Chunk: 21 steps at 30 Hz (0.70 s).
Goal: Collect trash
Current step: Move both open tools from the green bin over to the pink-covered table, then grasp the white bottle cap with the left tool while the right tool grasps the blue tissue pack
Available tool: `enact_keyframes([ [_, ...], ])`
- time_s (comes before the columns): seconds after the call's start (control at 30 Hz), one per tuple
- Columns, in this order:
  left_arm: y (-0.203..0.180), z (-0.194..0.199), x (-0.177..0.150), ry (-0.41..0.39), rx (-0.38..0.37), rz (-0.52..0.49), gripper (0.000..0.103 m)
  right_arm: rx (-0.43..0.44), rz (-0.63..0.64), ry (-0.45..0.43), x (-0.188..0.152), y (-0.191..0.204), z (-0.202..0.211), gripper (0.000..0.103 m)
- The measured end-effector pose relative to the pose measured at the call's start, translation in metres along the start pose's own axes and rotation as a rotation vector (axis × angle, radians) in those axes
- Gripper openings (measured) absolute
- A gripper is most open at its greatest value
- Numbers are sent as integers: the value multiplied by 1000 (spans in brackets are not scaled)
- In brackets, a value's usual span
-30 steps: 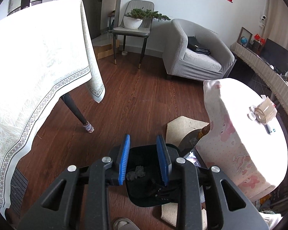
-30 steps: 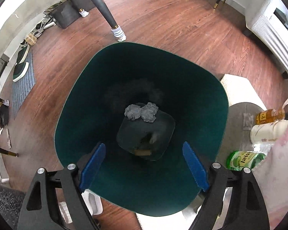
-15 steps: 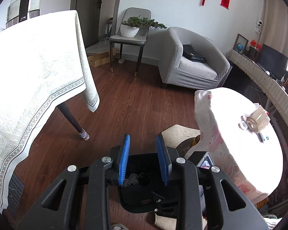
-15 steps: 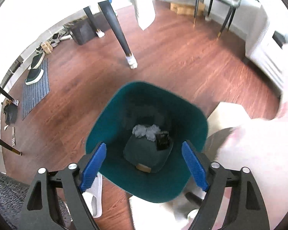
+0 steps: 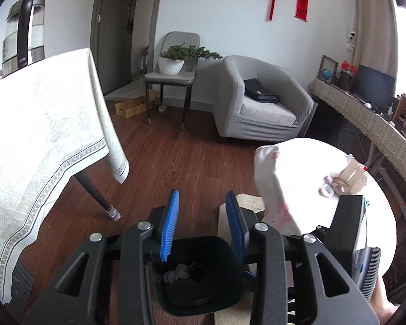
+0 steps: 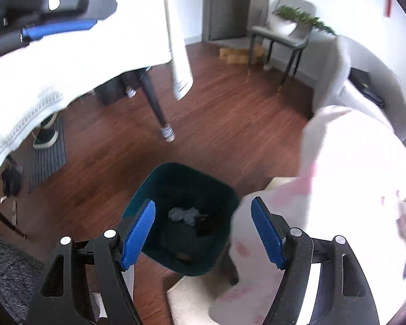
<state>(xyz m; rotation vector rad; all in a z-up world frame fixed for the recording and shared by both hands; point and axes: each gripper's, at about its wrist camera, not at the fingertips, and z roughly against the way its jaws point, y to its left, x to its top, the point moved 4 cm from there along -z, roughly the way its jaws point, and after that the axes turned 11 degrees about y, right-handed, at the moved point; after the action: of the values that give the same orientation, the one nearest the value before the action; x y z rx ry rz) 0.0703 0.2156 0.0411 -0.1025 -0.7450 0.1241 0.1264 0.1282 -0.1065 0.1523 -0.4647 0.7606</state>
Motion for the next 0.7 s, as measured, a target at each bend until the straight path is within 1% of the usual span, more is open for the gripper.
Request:
enact_keyframes([
  [0.1,-13,0,3,-16,-20,-5,45,-6,-34,-41,-3,-17,21,73],
  [0.2,-28,-4,6,-14,-29,-19,49,-18,-64,-76,-9,-35,38,73],
  [0.27,-40,-7,7,-11,-40,-33,51,-36,-84,-94,-15,-48,49,73],
  [0.33,-51,-10,7,-11,-46,-50,54,-53,-107,-103,-22,-61,57,73],
  [0.4,-62,-13,7,-8,-53,-64,55,-65,-137,-111,-29,-76,63,73],
  [0.47,-75,-18,7,-8,-61,-80,58,-82,-162,-116,-36,-87,67,73],
  [0.53,-90,-23,6,-3,-68,-99,63,-108,-182,-118,-44,-100,70,73],
  [0.6,-102,-30,5,6,-78,-112,63,-134,-197,-117,-51,-111,72,73],
  [0.7,-118,-38,4,18,-89,-130,64,-152,-234,-123,-61,-130,76,73],
])
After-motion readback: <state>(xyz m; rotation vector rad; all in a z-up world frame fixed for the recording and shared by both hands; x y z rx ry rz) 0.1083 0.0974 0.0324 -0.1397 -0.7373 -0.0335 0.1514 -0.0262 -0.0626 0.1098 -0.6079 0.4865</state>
